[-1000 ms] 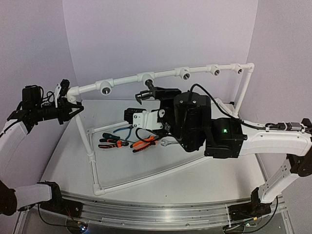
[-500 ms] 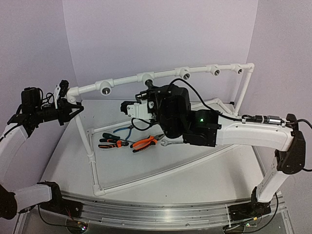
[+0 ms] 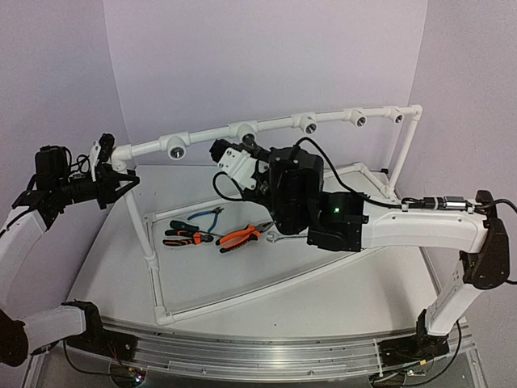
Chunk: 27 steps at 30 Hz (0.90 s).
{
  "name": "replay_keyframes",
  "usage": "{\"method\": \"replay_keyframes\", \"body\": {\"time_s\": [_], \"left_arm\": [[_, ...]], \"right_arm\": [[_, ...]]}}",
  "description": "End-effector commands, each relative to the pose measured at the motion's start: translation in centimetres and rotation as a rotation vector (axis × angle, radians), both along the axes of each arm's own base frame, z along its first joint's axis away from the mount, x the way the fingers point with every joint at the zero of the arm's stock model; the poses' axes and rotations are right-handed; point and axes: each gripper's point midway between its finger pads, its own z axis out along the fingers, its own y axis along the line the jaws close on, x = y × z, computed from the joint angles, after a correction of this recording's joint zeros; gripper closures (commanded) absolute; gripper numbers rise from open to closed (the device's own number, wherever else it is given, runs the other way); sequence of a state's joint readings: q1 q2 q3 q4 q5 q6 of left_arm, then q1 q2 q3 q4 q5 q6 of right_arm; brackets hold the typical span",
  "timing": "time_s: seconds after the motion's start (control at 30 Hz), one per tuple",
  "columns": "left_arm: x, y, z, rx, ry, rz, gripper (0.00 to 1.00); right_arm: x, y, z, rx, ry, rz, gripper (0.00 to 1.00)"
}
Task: Install the water faucets
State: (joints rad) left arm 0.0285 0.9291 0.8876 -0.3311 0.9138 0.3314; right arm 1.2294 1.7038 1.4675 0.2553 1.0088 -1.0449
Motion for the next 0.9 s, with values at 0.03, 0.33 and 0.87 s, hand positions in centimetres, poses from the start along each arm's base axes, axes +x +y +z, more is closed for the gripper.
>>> {"method": "replay_keyframes", "body": {"time_s": [0.03,0.33,0.87], "left_arm": [[-2.9,-2.8,-2.9,-0.077,0.187,-0.157,1.0],[-3.0,-2.8,-3.3,-0.08,0.187,-0.156,1.0],[-3.1,-2.8,-3.3,-0.081,0.179,-0.157,1.0]], "right_arm": [[0.3,-5.1,-1.2,0.655,0.185,-0.142,1.0],[1.8,-5.4,-4.8,1.461,0.534,-0.124,1.0],[1.1,-7.8,-9.4,2.259,0.786,-0.245,0.89]]}}
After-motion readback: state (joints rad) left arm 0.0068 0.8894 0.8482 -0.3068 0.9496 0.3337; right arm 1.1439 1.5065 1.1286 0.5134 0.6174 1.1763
